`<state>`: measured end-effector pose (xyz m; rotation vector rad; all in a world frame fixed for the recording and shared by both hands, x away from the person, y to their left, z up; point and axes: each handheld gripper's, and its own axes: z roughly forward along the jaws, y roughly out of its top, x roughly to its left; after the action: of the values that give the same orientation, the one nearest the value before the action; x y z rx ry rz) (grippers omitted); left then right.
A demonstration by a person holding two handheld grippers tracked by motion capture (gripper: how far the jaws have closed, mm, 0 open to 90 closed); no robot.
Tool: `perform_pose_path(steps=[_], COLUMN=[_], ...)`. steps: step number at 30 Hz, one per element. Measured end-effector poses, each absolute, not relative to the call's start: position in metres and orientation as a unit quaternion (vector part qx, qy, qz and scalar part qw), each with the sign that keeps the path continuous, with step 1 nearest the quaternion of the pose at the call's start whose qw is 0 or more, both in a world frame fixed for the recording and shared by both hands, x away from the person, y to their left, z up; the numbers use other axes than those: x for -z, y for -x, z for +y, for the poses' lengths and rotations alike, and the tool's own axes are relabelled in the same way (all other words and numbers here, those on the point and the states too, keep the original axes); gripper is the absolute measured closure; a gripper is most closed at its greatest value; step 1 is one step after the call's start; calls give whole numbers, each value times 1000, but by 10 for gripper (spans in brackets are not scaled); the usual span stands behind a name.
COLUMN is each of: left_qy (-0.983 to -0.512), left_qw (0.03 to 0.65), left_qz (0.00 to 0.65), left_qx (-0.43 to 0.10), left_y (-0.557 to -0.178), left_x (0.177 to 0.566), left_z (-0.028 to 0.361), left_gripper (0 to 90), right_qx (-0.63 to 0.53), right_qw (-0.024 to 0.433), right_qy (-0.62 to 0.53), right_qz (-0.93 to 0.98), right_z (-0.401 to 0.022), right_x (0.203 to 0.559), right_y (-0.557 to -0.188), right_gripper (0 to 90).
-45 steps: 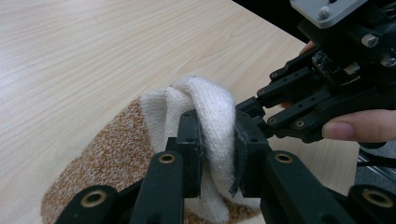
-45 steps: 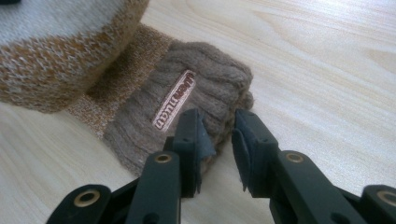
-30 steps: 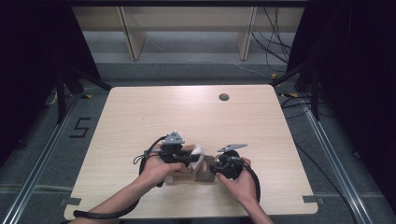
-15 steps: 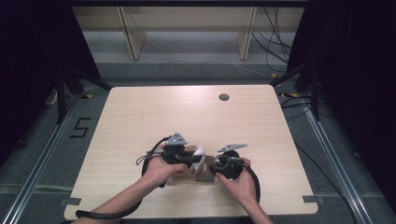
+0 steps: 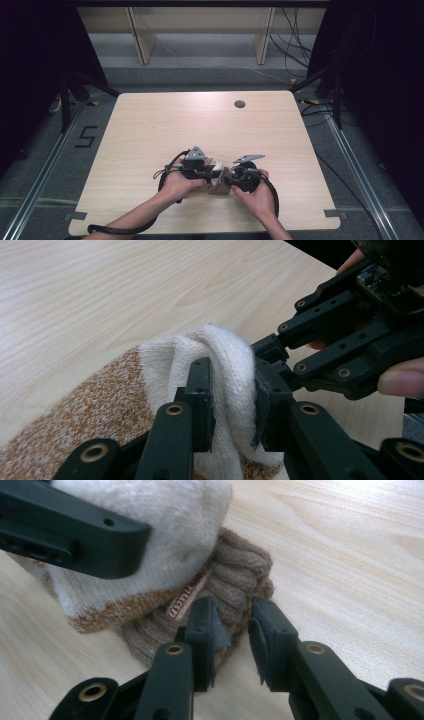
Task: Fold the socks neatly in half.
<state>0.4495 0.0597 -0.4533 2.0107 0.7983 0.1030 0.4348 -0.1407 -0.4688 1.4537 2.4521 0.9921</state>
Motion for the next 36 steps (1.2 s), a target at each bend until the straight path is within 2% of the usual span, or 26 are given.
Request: perform_pose_path(steps=[3, 6, 9, 12, 18, 21, 23, 24, 29, 33, 36], left_qy=[-820, -818, -816, -810, -801, -814, -830, -832, -840, -845, -843], left_qw=[474, 486, 495, 504, 512, 475, 441, 431, 406, 406, 413], left_qz=[318, 307, 298, 296, 303, 314, 317, 323, 339, 337, 335], left_qx=[-39, -40, -37, -45, -71, -114, -128, -130, -118, -89, -81], left_y=[-449, -447, -446, -442, -442, -447, -451, -453, -454, -451, -448], left_x=[454, 452, 448, 439, 424, 424, 427, 430, 446, 458, 462], left_z=[59, 58, 60, 68, 98, 118, 128, 133, 145, 145, 145], left_gripper=[674, 590, 515, 484, 526, 579, 601, 608, 619, 633, 633], right_qx=[-334, -333, -341, -337, -344, -363, -374, -378, -384, -367, -344], right_qw=[69, 55, 67, 69, 110, 103, 114, 104, 98, 101, 100], right_qy=[-474, -481, -478, -489, -477, -484, -481, -484, -444, -424, -416], right_qz=[812, 809, 807, 802, 801, 789, 785, 782, 803, 822, 836], right_z=[-142, -145, -149, -153, -168, -169, -163, -158, -134, -121, -120], right_x=[466, 462, 458, 451, 437, 427, 420, 416, 408, 420, 433], right_y=[-434, -433, -434, -432, -439, -441, -440, -439, -441, -446, -448], right_gripper=[684, 670, 665, 666, 720, 763, 769, 768, 723, 692, 705])
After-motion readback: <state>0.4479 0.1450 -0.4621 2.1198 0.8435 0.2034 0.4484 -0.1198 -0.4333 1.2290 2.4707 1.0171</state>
